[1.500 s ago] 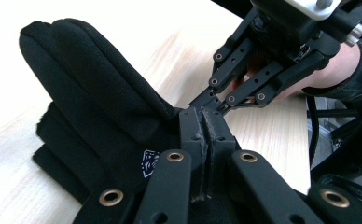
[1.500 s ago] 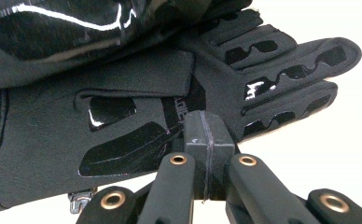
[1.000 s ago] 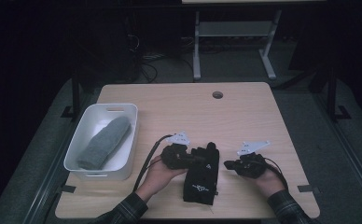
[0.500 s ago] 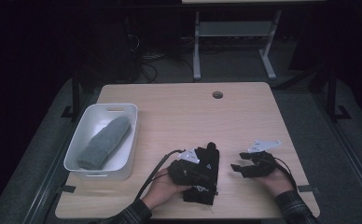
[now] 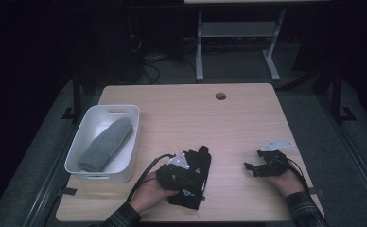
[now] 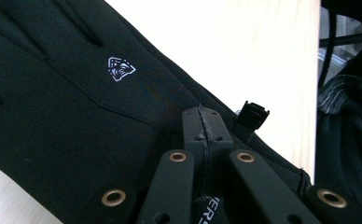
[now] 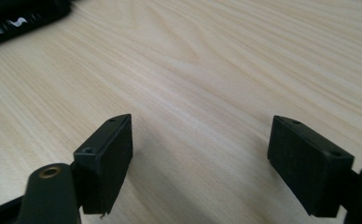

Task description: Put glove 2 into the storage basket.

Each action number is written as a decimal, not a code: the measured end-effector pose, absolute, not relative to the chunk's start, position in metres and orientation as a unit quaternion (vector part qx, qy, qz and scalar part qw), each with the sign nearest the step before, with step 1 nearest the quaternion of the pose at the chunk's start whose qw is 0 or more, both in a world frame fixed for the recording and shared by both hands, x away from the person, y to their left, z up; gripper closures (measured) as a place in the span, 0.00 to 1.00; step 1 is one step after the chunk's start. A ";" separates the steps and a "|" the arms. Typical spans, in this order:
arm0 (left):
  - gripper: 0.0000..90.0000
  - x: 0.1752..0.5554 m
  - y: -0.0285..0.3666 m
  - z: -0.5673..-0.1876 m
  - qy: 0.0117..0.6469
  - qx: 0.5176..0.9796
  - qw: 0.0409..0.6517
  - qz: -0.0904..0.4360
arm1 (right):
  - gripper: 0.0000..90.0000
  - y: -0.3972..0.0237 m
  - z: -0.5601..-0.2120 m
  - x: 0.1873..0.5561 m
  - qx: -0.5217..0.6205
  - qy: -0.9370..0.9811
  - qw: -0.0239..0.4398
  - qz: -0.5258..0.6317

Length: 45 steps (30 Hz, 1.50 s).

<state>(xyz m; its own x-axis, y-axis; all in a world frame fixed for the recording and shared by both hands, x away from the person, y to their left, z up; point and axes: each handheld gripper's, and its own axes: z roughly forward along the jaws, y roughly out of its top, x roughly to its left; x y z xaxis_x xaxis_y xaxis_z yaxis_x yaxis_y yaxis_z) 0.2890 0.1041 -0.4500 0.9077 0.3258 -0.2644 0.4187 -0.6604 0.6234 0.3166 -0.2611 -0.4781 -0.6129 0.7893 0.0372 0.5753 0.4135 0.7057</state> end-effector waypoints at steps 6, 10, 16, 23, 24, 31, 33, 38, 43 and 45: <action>0.95 0.292 0.115 -0.445 0.220 0.905 0.361 -0.053 | 0.21 -0.262 -0.480 0.318 0.413 0.823 0.158 0.355; 0.94 0.301 0.120 -0.435 0.232 0.896 0.377 -0.029 | 0.20 -0.263 -0.481 0.318 0.414 0.821 0.160 0.360; 0.99 0.324 0.121 -0.429 0.262 0.891 0.370 0.019 | 0.20 -0.263 -0.482 0.318 0.413 0.820 0.161 0.362; 0.99 0.349 0.112 -0.446 0.274 0.900 0.338 0.020 | 0.20 -0.263 -0.482 0.318 0.413 0.820 0.162 0.362; 0.99 0.350 0.109 -0.447 0.274 0.899 0.340 0.016 | 0.20 -0.263 -0.482 0.318 0.413 0.820 0.162 0.363; 0.99 0.352 0.076 -0.449 0.235 0.908 0.348 0.000 | 0.20 -0.263 -0.482 0.318 0.413 0.819 0.162 0.364; 0.99 0.349 0.065 -0.449 0.223 0.910 0.350 -0.006 | 0.20 -0.263 -0.482 0.318 0.413 0.819 0.162 0.364; 0.99 0.343 0.045 -0.449 0.201 0.912 0.356 -0.018 | 0.20 -0.263 -0.482 0.318 0.413 0.819 0.162 0.364; 0.93 0.340 0.048 -0.441 0.201 0.907 0.370 -0.016 | 0.20 -0.263 -0.482 0.318 0.411 0.820 0.162 0.364; 0.85 0.339 0.054 -0.435 0.208 0.900 0.382 -0.010 | 0.20 -0.263 -0.482 0.318 0.411 0.820 0.162 0.364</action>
<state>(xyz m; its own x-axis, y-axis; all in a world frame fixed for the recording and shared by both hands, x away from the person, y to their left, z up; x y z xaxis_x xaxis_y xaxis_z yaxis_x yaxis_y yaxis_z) 0.3390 0.0541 -0.4348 0.9133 0.3663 -0.1777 0.3823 -0.6212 0.6841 0.3184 -0.2632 -0.4824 -0.6092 0.7923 0.0333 0.5560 0.3968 0.7304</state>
